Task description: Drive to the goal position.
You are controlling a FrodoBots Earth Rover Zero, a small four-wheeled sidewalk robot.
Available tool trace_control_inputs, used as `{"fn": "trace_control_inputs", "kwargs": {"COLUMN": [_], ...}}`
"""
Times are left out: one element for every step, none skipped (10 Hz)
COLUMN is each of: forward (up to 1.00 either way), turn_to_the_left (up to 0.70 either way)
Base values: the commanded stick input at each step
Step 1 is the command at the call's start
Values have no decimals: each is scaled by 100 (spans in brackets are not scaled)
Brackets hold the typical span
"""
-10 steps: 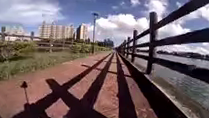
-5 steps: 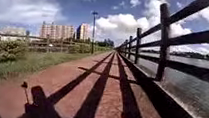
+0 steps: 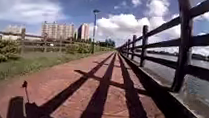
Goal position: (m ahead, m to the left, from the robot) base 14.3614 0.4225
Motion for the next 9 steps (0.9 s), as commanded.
{"fn": "trace_control_inputs", "kwargs": {"forward": [85, 85, 85, 85, 85, 85, 85, 85, 85], "turn_to_the_left": [0, 0, 0, 0, 0, 0, 0, -7, -4]}}
